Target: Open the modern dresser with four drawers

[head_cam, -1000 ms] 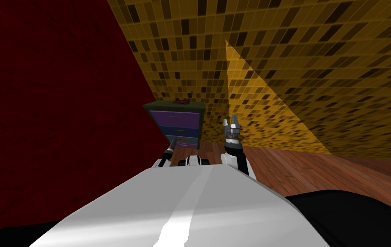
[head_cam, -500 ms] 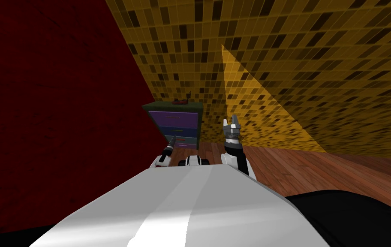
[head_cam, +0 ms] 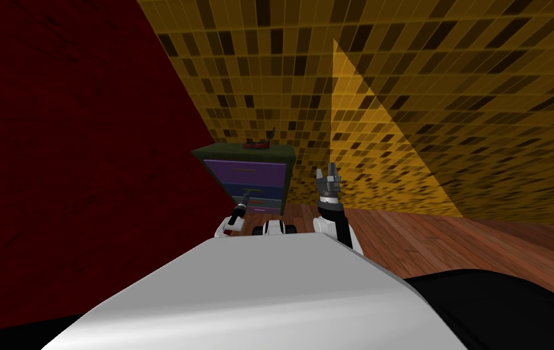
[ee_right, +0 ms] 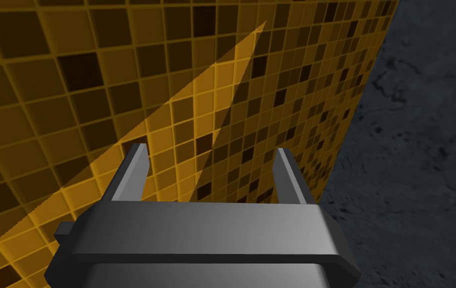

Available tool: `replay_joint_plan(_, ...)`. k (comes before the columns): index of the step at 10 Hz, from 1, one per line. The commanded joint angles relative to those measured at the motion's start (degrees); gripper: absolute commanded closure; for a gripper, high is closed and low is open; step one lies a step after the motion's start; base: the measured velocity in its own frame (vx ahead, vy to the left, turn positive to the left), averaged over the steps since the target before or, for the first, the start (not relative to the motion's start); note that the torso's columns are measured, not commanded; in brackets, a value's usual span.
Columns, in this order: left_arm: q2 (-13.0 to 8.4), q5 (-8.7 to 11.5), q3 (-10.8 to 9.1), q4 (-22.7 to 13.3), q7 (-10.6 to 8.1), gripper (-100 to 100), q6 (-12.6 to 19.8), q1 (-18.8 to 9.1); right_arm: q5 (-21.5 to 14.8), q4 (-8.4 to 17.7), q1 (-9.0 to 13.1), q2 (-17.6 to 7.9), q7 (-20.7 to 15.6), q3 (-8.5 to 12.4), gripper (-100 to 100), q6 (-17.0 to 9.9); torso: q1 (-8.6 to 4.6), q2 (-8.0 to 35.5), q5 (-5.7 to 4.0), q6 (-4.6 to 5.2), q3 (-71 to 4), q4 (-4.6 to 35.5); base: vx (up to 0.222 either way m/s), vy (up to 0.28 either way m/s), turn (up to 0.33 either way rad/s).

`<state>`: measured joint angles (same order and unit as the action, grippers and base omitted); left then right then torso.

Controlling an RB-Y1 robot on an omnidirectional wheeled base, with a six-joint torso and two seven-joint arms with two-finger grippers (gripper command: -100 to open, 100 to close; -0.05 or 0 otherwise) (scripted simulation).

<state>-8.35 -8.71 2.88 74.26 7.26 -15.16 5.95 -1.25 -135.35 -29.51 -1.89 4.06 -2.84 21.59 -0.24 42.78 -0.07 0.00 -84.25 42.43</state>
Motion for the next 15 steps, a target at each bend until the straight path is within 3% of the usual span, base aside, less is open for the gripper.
replay_joint_plan(1, -0.1, 0.0, 0.28, 0.6, -0.17, 100, 0.3, 0.4, 0.0, 0.0, 0.0, 0.0, 0.0, 0.0, 0, 0.0, 0.09, -0.2, 0.02, 0.0, -0.1, 0.0, -0.083, 0.017, 0.018)
replay_joint_plan(6, -0.4, 0.1, 0.83, 1.7, -0.5, 100, 0.8, 1.0, 0.0, 0.0, 0.0, 0.0, 0.0, 0.0, 0, 0.0, 0.26, -0.5, 0.08, 0.0, -0.3, -0.1, -0.162, 0.017, 0.012)
replay_joint_plan(7, -0.4, 0.0, 0.49, 1.1, -0.3, -100, 0.7, 0.7, 0.0, 0.0, 0.0, 0.0, 0.0, 0.0, 0, 0.0, 0.2, -0.9, 0.06, 0.0, -0.5, -0.2, 0.08, -0.011, -0.018)
replay_joint_plan(14, -0.4, -0.2, -0.29, 0.0, 0.2, -100, 0.2, -0.3, 0.0, 0.0, 0.0, 0.0, 0.0, 0.0, 0, 0.0, 0.31, -0.2, 0.1, -0.01, -0.2, -0.1, 0.14, -0.012, -0.007)
replay_joint_plan(15, -0.4, -0.2, -0.29, 0.0, 0.19, 100, 0.2, -0.3, 0.0, 0.0, 0.0, 0.0, 0.0, 0.0, 0, 0.0, 0.27, -0.1, 0.08, 0.0, -0.1, 0.0, 0.01, 0.001, 0.0)
